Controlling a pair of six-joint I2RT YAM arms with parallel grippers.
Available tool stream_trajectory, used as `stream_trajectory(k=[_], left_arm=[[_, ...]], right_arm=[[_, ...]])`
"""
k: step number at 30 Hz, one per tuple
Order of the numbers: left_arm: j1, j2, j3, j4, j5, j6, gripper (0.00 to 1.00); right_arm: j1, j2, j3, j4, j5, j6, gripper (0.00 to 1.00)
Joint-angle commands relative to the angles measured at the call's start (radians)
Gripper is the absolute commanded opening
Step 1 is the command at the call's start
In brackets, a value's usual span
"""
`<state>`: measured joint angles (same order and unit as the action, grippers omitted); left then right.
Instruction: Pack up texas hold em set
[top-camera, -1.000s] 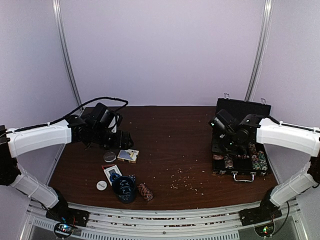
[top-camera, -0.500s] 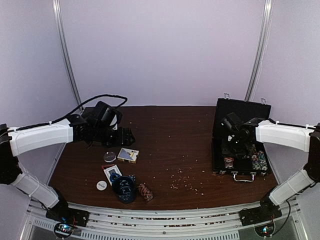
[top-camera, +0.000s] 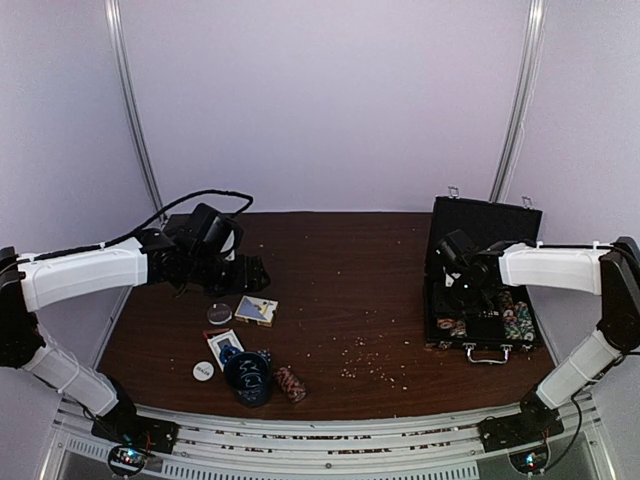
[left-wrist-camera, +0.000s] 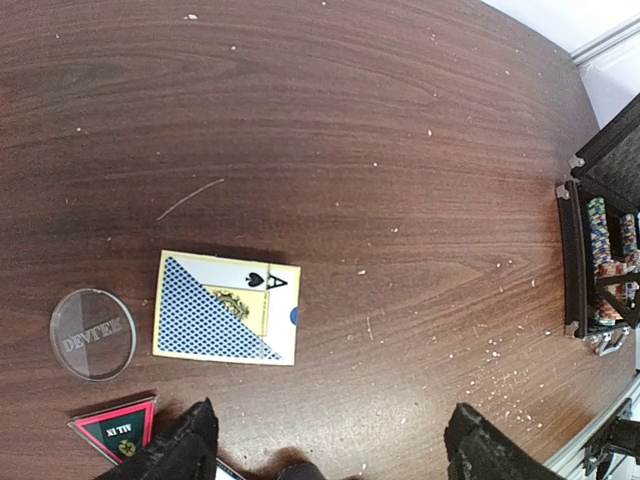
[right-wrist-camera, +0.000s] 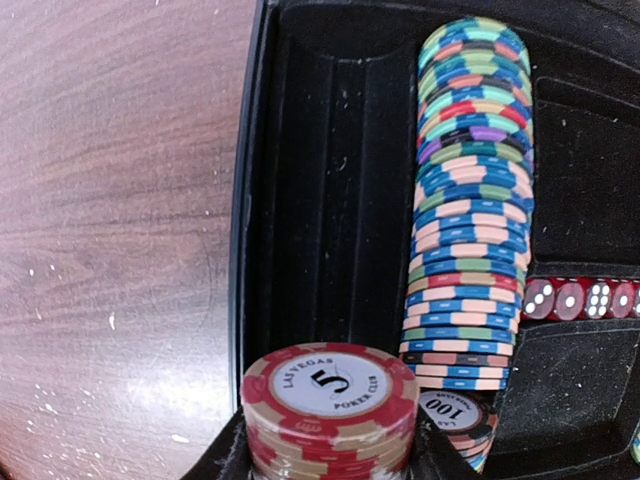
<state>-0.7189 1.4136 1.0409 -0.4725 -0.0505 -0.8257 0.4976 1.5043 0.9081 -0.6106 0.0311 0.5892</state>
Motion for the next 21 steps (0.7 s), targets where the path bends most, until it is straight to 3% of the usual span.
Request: stream_trajectory(k=[1,10,21], left_arm=[[0.008,0.016,0.008,0.006,-0.010,-0.015,0.81],[0.009,0.026,-0.004,0.012,-0.014,-0.039,0.81],[0.009,-0.019,0.022,-0.024,-0.032,-0.080,0.83]], right_arm=[[-0.005,0.005,-0.013,0.049,-0.006,-0.032,0.35],[-0.005,0.018,-0.033,0.068,-0.028,-0.066,0.40],[-0.010,-0.047,0.018,0.005,0.019,-0.099,0.64]])
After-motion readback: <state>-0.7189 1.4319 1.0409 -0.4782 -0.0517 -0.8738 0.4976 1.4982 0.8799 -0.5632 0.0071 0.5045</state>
